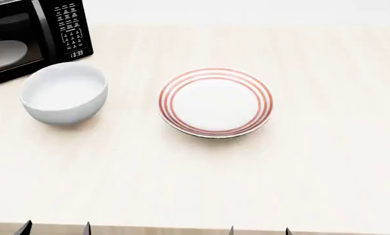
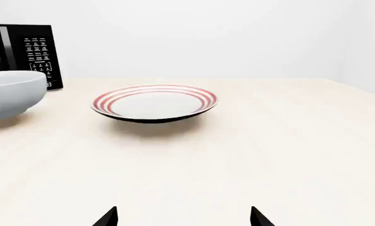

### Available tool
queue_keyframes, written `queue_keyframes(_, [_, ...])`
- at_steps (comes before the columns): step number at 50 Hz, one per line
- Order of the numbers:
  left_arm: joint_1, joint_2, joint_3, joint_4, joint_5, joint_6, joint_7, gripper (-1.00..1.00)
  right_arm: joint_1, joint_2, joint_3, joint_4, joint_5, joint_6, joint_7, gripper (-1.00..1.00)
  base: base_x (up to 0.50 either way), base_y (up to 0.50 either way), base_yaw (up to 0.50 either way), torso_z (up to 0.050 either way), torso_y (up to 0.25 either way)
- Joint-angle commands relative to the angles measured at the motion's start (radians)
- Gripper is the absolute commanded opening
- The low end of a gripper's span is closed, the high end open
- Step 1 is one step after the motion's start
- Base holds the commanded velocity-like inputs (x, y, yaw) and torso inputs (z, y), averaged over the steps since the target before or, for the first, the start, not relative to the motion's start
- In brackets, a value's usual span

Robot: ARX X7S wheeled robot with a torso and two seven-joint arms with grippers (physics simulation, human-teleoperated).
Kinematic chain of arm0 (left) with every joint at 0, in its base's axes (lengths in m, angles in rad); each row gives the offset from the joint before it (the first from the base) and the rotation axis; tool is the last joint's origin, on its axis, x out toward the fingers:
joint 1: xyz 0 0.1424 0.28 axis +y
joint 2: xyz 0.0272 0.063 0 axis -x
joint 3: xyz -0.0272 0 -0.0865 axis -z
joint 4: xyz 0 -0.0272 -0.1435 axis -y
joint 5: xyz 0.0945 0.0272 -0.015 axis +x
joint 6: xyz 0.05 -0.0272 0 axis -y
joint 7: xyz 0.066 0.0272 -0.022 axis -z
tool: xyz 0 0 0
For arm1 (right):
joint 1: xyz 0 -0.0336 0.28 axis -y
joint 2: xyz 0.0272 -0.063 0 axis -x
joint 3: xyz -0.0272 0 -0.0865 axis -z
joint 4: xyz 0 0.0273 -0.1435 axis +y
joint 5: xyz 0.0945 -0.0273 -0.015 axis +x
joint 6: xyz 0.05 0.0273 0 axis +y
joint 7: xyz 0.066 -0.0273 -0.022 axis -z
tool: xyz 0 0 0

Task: Pick up the white bowl and put it on the plate.

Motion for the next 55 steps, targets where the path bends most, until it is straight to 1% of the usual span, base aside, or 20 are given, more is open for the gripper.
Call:
queue_keyframes(1, [-0.001,-0.016,0.019,-0.001,-0.015,-0.001,-0.018,1.0,0.0,0.009,-0.013,0.0,0.009,0.0,0.013,1.0,0.0,0.0,0.0,0.0,0.0])
queue_keyframes(14, [-0.008,-0.055,0.069,-0.011,-0.038,-0.002,-0.053,1.0,-0.005,0.049,-0.062,-0.011,0.036,0.008,0.068,1.0,0.0,0.0,0.0,0.0,0.0])
queue_keyframes(16, [-0.004,-0.058,0.075,-0.015,-0.024,0.041,-0.067,1.0,-0.008,0.052,-0.067,-0.018,0.042,0.008,0.071,1.0,0.0,0.0,0.0,0.0,0.0])
queue_keyframes(20, [0.002,-0.064,0.083,-0.01,-0.018,0.039,-0.083,1.0,-0.016,0.06,-0.069,-0.041,0.057,0.014,0.077,1.0,0.0,0.0,0.0,0.0,0.0])
queue_keyframes(22, [0.015,-0.068,0.076,0.021,-0.04,0.018,-0.083,1.0,-0.019,0.063,-0.065,-0.057,0.071,0.03,0.082,1.0,0.0,0.0,0.0,0.0,0.0])
queue_keyframes(23, [0.027,-0.079,0.092,0.024,0.019,0.033,-0.111,1.0,-0.026,0.065,-0.069,-0.071,0.066,0.035,0.088,1.0,0.0,0.0,0.0,0.0,0.0])
queue_keyframes(24, [0.033,-0.081,0.094,0.029,0.015,0.051,-0.11,1.0,-0.028,0.066,-0.071,-0.078,0.065,0.039,0.091,1.0,0.0,0.0,0.0,0.0,0.0])
queue_keyframes(25, [0.048,-0.085,0.091,0.054,0.011,0.07,-0.111,1.0,-0.032,0.069,-0.073,-0.094,0.065,0.052,0.095,1.0,0.0,0.0,0.0,0.0,0.0])
queue_keyframes(28, [0.059,-0.093,0.097,0.083,0.001,0.059,-0.105,1.0,-0.051,0.076,-0.075,-0.148,0.072,0.066,0.1,1.0,0.0,0.0,0.0,0.0,0.0])
queue_keyframes(36, [0.107,-0.112,0.089,0.248,0.031,0.043,-0.151,1.0,-0.084,0.09,-0.101,-0.252,0.04,0.09,0.133,1.0,0.0,0.0,0.0,0.0,0.0])
queue_keyframes(40, [0.112,-0.123,0.073,0.305,-0.008,0.008,-0.146,1.0,-0.092,0.097,-0.104,-0.314,0.045,0.115,0.139,1.0,0.0,0.0,0.0,0.0,0.0])
queue_keyframes(50, [0.163,-0.137,0.105,0.501,0.035,-0.038,-0.168,1.0,-0.108,0.116,-0.113,-0.487,0.043,0.201,0.167,1.0,0.0,0.0,0.0,0.0,0.0])
queue_keyframes(55, [0.17,-0.141,0.109,0.533,0.031,-0.041,-0.174,1.0,-0.109,0.127,-0.115,-0.556,0.04,0.243,0.18,1.0,0.0,0.0,0.0,0.0,0.0])
